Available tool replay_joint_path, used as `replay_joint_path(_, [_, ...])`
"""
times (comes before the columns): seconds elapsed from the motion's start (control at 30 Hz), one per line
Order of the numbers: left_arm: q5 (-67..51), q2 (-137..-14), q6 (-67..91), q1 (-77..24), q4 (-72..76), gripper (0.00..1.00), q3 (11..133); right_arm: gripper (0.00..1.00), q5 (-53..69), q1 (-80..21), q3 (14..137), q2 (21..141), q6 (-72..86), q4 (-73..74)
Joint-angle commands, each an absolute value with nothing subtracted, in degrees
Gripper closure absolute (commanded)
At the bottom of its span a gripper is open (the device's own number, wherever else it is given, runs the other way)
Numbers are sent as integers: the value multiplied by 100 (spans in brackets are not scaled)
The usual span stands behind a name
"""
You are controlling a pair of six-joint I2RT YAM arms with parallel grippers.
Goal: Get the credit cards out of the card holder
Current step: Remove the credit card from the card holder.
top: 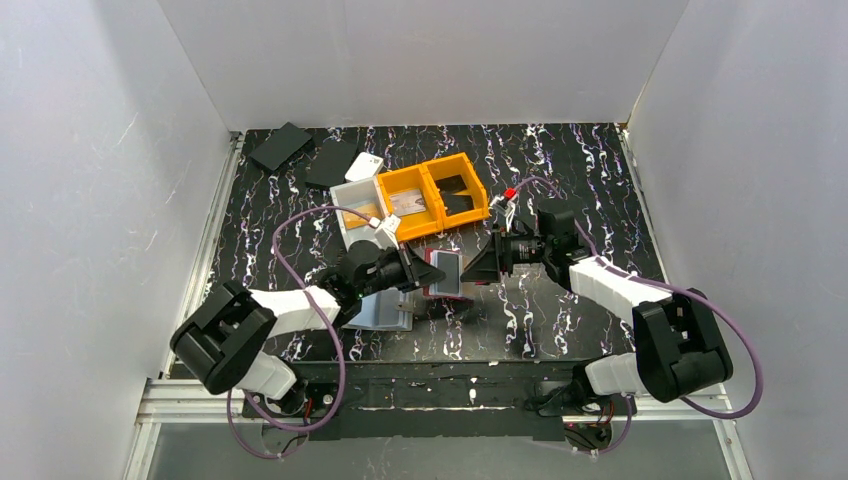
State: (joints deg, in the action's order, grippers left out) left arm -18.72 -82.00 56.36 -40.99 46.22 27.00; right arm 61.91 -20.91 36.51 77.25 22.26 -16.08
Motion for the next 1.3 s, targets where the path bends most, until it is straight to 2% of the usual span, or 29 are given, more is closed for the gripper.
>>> replay_joint_path(0.0, [-2003,-8509,6019,-4077,5283,100,2672,29,5946,-1945,3546,7800,2331,-1837])
replay_joint_path(0.17, [-1992,-9157,6463,-4078,5269,100,2672,30,5303,-1942,3580,8019,1941,-1328])
replay_joint_path(0.3, [-1955,-9479,6576,-4078,5218,100,2602,35,4283,-1995,3819,8177,1229,-482])
replay_joint_path(0.43, [-1986,-9527,6586,-4078,5194,99,2549,49,3543,-2263,3943,8207,802,-116])
replay_joint_path(0.57, [-2241,-9661,6628,-4078,5169,86,2707,61,3155,-2379,4094,8519,651,192])
replay_joint_path(0.73, [-2462,-9839,6668,-4099,5168,78,2855,75,3018,-2531,4260,8767,455,416])
replay_joint_path(0.93, [-2849,-9798,6525,-4210,5168,68,3157,75,2736,-2645,4330,8827,327,526])
replay_joint_path(1.27, [-3110,-10300,6621,-4369,5229,62,3680,73,2715,-2645,4351,8933,299,597])
